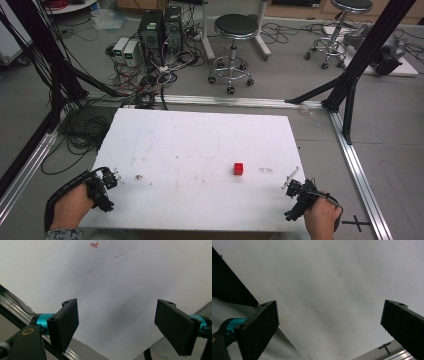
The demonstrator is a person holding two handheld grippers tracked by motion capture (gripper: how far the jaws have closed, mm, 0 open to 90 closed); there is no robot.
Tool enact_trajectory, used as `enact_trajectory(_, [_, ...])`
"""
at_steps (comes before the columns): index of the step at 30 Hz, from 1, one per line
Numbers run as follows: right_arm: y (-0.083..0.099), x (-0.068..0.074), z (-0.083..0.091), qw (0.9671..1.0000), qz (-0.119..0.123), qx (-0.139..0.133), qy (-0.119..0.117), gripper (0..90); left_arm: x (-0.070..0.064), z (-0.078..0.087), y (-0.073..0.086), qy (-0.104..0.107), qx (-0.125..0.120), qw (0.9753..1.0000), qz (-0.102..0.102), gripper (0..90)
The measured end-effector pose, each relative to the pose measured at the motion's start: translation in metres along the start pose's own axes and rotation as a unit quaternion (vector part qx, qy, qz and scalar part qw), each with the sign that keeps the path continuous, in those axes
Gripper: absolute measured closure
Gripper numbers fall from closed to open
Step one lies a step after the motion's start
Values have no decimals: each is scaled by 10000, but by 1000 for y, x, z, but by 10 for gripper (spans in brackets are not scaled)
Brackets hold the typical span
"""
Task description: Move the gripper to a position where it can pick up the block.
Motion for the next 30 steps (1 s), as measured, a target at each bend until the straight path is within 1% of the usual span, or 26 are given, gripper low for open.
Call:
enact_trajectory(3, [0,0,-1,10000,25,7,3,8,0,2,0,34,19,10000,-16,198])
enact_trajectory(6, [-1,1,-1,10000,52,22,-32,8,0,2,0,-16,-27,10000,29,198])
enact_trajectory(9, [0,1,-1,10000,49,18,-39,8,0,2,0,-2,-44,10000,25,198])
enact_trajectory(23, [0,1,-3,10000,56,-28,32,8,2,2,1,-8,-113,9999,97,200])
enact_trajectory(25, [3,0,-4,9999,31,-126,42,8,2,2,0,-12,-141,9999,94,201])
enact_trajectory(26, [5,-1,-5,9998,-8,-193,87,8,2,2,0,3,-182,9998,109,201])
enact_trajectory(27, [5,-1,-5,9998,-8,-193,87,8,2,2,0,3,-182,9998,109,201])
enact_trajectory(28, [9,-2,-6,9997,-36,-222,74,8,2,2,0,-12,-177,9998,109,201])
enact_trajectory(30, [13,-3,-6,9998,-36,-193,101,8,2,2,-1,9,-173,9998,89,203])
Point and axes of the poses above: each handheld gripper's, and its own axes: z roughly backward along the jaws, y roughly out of its underside, x roughly to its left, the point moved 6 cm from there along -z, roughly forward along the jaws, and after that the axes turned 3 degrees about -x, right-handed, at the moved point
